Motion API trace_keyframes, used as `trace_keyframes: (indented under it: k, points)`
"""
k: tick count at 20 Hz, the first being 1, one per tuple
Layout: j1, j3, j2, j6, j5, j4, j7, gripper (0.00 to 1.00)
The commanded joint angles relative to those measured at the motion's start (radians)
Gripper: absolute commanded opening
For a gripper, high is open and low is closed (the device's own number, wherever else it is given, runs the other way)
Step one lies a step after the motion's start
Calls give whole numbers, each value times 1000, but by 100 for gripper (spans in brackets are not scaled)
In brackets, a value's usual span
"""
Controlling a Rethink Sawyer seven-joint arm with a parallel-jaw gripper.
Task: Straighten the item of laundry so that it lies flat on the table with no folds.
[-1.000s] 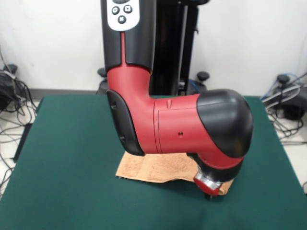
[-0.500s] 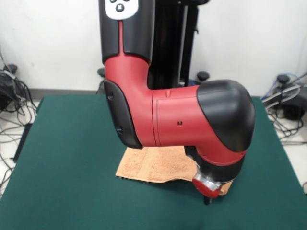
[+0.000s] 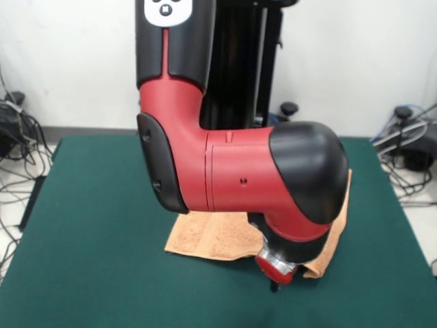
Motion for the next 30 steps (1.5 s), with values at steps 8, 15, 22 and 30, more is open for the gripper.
trace_keyframes:
  k: [8, 15, 22, 30]
  points:
    - [26, -33, 57, 122, 32, 51, 256, 100]
    - [8, -36, 18, 81, 37, 125, 252, 100]
    - [3, -23, 34, 34, 45, 133, 256, 100]
    - [10, -27, 48, 19, 43, 113, 267, 100]
